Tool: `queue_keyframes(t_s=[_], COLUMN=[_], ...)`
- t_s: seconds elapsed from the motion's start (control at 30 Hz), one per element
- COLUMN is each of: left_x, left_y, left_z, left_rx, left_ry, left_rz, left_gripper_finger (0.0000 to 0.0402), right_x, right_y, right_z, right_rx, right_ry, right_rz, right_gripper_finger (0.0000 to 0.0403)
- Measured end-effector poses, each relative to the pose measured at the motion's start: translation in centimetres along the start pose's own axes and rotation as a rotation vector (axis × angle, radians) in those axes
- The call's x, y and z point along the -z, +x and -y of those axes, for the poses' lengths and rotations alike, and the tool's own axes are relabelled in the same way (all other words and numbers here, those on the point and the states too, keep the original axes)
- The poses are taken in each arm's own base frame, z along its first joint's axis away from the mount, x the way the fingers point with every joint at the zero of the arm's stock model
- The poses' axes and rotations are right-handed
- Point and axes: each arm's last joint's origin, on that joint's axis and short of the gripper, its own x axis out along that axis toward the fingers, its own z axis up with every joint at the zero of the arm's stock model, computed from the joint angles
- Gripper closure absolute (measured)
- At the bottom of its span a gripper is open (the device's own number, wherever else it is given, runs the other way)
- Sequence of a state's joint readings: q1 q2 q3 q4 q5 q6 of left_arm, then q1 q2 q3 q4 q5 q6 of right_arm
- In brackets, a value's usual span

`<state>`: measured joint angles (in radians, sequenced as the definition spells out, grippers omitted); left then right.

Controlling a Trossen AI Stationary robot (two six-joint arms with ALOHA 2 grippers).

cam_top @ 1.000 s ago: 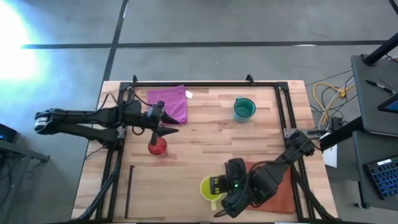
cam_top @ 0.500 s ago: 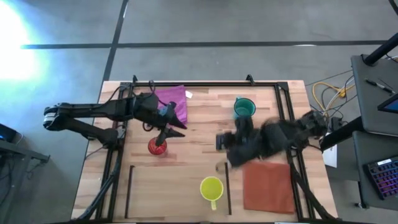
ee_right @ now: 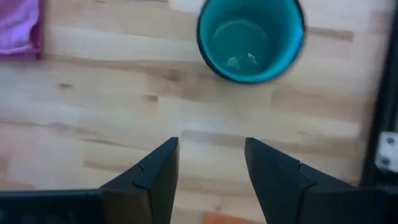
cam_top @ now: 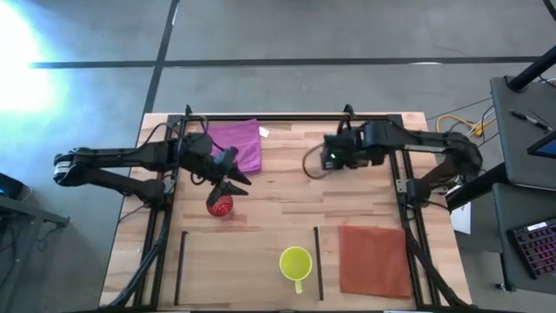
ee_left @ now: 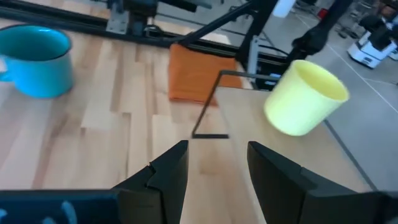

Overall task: Stack small to large cups/mugs on shelf
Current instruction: Put the blue mug on the shelf

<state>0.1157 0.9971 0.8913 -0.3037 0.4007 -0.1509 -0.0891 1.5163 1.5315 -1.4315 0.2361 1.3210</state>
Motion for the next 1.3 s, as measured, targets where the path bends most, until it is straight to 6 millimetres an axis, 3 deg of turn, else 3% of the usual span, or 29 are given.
queue_keyframes(t_s=[0.33, 0.5, 0.67, 0.9, 1.07, 1.3], left_x=[2.8, 4.0, 4.9, 6.0, 6.5, 6.5], left_y=[-0.9, -1.2, -1.7, -2.1, -2.2, -2.3], left_z=[-2.5, -3.4, -4.0, -4.6, -4.7, -4.7], left_rx=[-0.07, -0.077, -0.112, -0.138, -0.147, -0.148], left_ry=[-0.074, -0.099, -0.121, -0.144, -0.153, -0.143], left_rz=[-0.025, -0.031, -0.031, -0.036, -0.043, -0.042], left_gripper_finger=[0.0251, 0.0251, 0.0251, 0.0251, 0.0251, 0.0251], right_x=[-5.2, -7.2, -8.0, -7.7, -7.3, -6.7], right_y=[6.4, 9.0, 11.7, 14.4, 15.6, 15.6], right_z=[-1.4, -2.5, -2.8, -3.4, -3.2, -2.8], right_rx=[0.126, 0.075, 0.122, 0.187, 0.224, 0.229], right_ry=[-0.1, -0.105, -0.108, -0.128, -0.13, -0.136], right_rz=[-0.027, -0.044, -0.088, -0.142, -0.19, -0.193], right_gripper_finger=[0.0187, 0.0186, 0.0186, 0.019, 0.0239, 0.0368])
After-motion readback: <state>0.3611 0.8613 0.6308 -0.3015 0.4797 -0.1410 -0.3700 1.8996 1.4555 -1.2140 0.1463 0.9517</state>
